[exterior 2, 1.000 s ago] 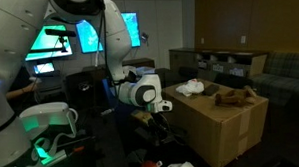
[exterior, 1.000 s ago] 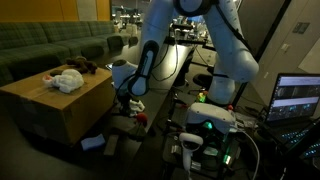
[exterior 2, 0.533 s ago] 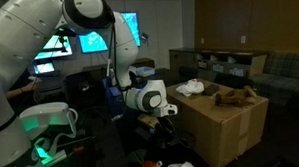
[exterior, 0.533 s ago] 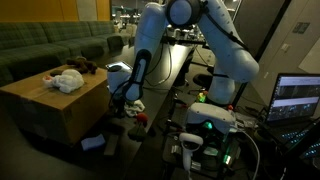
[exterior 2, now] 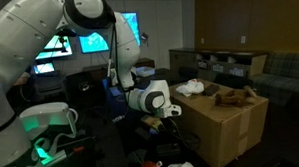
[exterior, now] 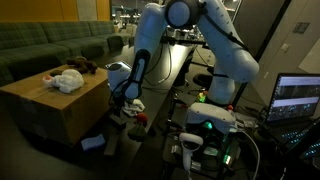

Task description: Pick up all the objects on the box and put them on table, then pick up the all the objects on the table and put them on the box

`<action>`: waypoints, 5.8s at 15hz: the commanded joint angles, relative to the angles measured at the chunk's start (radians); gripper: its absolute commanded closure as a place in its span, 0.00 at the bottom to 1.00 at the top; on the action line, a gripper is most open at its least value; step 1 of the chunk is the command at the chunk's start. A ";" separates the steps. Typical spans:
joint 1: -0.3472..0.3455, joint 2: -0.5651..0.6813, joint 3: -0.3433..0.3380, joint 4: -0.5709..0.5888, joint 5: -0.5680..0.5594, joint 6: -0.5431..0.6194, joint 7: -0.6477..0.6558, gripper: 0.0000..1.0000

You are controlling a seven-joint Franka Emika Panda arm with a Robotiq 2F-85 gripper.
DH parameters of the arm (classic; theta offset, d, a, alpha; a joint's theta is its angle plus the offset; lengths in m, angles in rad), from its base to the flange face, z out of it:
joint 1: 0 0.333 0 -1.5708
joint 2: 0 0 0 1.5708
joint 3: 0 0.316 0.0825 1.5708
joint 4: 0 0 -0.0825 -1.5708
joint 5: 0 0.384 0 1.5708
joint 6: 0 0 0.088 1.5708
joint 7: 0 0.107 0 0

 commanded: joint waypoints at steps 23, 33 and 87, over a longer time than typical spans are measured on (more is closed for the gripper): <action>-0.094 -0.222 0.129 -0.463 0.269 0.231 0.079 0.00; -0.138 -0.172 0.150 -0.476 0.299 0.329 0.020 0.00; -0.195 -0.313 0.104 -0.327 0.210 -0.041 -0.146 0.97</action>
